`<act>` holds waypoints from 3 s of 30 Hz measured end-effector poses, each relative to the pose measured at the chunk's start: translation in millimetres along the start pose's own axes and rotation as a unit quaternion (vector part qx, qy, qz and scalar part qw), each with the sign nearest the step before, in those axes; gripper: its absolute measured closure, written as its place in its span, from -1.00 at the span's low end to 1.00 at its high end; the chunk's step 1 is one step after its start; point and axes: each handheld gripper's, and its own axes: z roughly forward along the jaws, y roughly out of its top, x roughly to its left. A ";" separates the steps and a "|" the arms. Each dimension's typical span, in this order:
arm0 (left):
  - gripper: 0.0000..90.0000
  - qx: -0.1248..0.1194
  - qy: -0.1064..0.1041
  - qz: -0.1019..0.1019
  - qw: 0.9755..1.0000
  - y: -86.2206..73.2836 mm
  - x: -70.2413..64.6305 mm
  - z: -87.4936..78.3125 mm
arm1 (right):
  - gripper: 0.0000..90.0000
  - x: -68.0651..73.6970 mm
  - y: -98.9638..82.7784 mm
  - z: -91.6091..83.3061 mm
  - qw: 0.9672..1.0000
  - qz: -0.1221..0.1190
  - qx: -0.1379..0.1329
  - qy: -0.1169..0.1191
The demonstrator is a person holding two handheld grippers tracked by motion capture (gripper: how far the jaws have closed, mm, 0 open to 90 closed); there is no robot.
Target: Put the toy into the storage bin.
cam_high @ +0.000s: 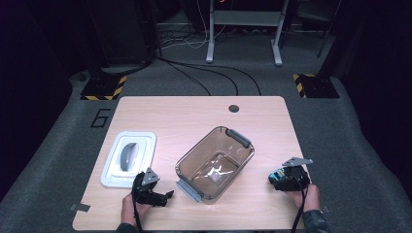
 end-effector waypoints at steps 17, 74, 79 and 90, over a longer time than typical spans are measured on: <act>-0.90 0.000 0.001 0.000 1.000 0.0 -0.1 -0.1 | -0.46 2.4 21.1 3.8 1.000 0.008 0.023 -0.001; -0.89 0.002 0.004 0.000 1.000 0.1 -0.3 -0.6 | -0.46 1.1 83.3 -17.6 0.999 -0.006 0.048 0.003; -0.89 0.002 0.004 0.000 1.000 0.1 -0.3 -0.6 | -0.46 1.7 89.7 -21.0 0.999 -0.011 0.046 0.001; -0.89 0.002 0.004 -0.001 1.000 0.1 -0.5 -0.6 | -0.46 1.3 100.7 -28.6 0.999 -0.015 0.045 -0.001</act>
